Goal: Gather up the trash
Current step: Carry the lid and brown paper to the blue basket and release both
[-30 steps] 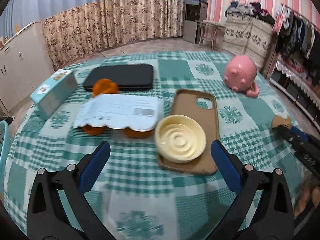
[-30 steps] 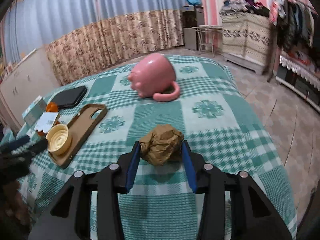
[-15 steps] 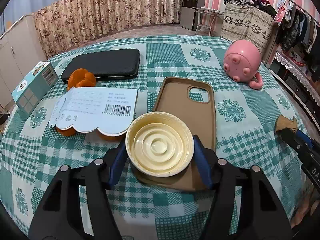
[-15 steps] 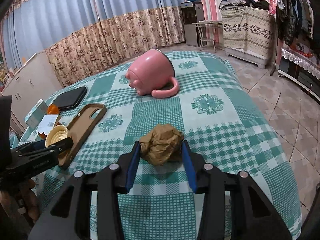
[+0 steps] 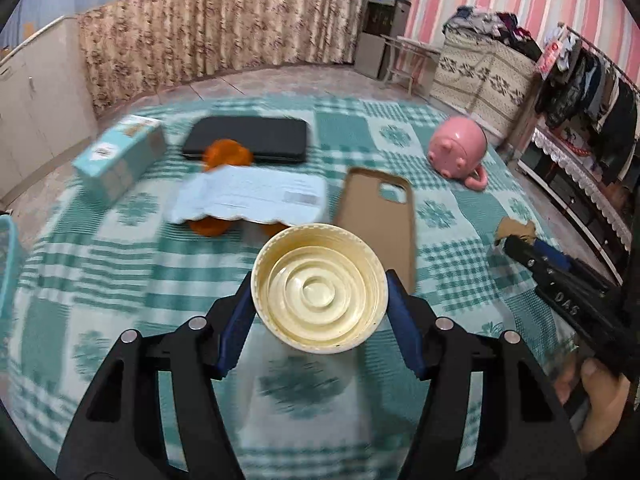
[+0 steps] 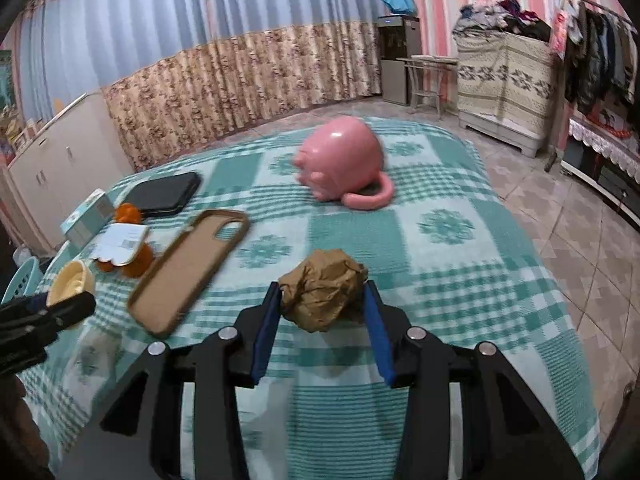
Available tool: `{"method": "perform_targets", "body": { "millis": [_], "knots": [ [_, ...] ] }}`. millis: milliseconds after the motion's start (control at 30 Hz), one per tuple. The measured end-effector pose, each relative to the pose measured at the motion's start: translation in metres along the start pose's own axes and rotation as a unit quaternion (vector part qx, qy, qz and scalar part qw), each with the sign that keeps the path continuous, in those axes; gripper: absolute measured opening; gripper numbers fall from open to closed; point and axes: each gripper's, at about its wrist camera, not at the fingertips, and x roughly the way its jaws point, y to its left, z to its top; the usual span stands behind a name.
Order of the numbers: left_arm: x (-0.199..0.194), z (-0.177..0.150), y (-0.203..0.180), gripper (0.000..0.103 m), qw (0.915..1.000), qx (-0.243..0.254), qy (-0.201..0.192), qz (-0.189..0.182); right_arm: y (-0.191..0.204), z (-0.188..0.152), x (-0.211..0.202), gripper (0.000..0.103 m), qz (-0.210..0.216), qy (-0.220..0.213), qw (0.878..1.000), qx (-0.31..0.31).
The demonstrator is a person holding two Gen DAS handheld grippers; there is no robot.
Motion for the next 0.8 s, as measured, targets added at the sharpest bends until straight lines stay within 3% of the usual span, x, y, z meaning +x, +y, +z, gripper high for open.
{"method": "perform_targets", "body": {
  "millis": [433,800],
  "knots": [
    [-0.078,0.009,0.125,0.061,0.9935,-0.051,-0.059,0.083,0.119,0.01,-0.001,0.042,0.072,-0.002,0.995,-0.069],
    [-0.121,0.011,0.245,0.061,0.9773,-0.126,-0.09,0.144,0.225,0.021,0.005,0.042,0.137,-0.005,0.984,-0.116]
  ]
}}
